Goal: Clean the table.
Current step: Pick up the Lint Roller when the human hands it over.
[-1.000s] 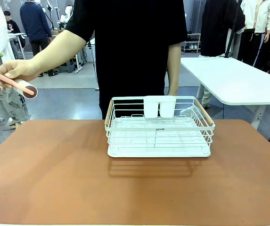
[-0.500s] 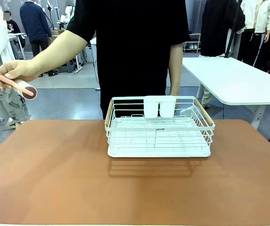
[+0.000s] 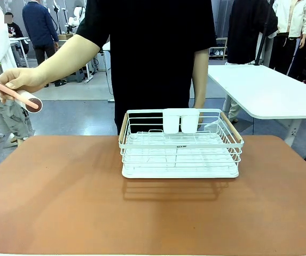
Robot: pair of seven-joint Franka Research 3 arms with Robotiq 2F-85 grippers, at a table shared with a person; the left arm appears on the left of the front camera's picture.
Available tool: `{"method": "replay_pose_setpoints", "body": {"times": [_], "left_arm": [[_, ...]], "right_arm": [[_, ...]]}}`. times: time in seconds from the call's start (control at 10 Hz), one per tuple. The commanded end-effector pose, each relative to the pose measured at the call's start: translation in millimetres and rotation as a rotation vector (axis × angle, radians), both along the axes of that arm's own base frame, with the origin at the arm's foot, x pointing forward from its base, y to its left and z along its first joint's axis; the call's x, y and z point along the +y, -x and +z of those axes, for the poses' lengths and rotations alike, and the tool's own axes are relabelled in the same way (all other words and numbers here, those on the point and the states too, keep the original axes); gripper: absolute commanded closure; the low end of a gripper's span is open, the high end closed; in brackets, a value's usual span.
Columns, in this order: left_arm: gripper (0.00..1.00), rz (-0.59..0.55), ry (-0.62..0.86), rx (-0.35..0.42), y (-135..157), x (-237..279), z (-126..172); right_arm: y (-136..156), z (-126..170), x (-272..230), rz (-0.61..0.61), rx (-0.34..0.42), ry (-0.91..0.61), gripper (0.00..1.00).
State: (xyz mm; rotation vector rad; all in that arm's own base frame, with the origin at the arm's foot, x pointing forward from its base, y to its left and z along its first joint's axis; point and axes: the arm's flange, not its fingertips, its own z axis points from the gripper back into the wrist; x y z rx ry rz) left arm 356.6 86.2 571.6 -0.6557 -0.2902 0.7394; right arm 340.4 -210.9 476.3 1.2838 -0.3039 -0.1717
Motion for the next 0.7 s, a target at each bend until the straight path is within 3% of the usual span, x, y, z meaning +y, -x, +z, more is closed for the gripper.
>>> {"method": "replay_pose_setpoints", "body": {"times": [0.0,0.1,0.2,0.3,0.4,0.5,0.6], "left_arm": [[0.00,0.003,-0.033,-0.003,4.9,-6.4,-1.7],[0.02,0.003,-0.043,-0.003,4.7,-7.1,-1.5],[0.53,0.001,-0.049,-0.007,4.4,-6.6,-2.3],[0.59,-0.002,-0.058,-0.008,4.2,-6.4,-3.1],[1.00,-0.003,-0.057,-0.008,4.0,-6.7,-2.9],[1.00,-0.007,-0.053,-0.007,3.8,-7.5,-2.7],[0.75,-0.005,-0.054,-0.006,3.3,-7.1,-2.6]], "right_arm": [[2.5,1.4,0.2,0.006,-0.009,-0.006,0.00],[2.5,1.4,0.2,0.006,-0.009,-0.006,0.00],[2.5,1.4,0.2,0.006,-0.009,-0.006,0.00],[2.5,1.4,0.2,0.006,-0.009,-0.006,0.00],[2.5,1.4,0.2,0.006,-0.009,-0.006,0.00],[2.5,1.4,0.2,0.006,-0.009,-0.006,0.00],[2.5,1.4,0.2,0.006,-0.009,-0.006,0.00]]}}
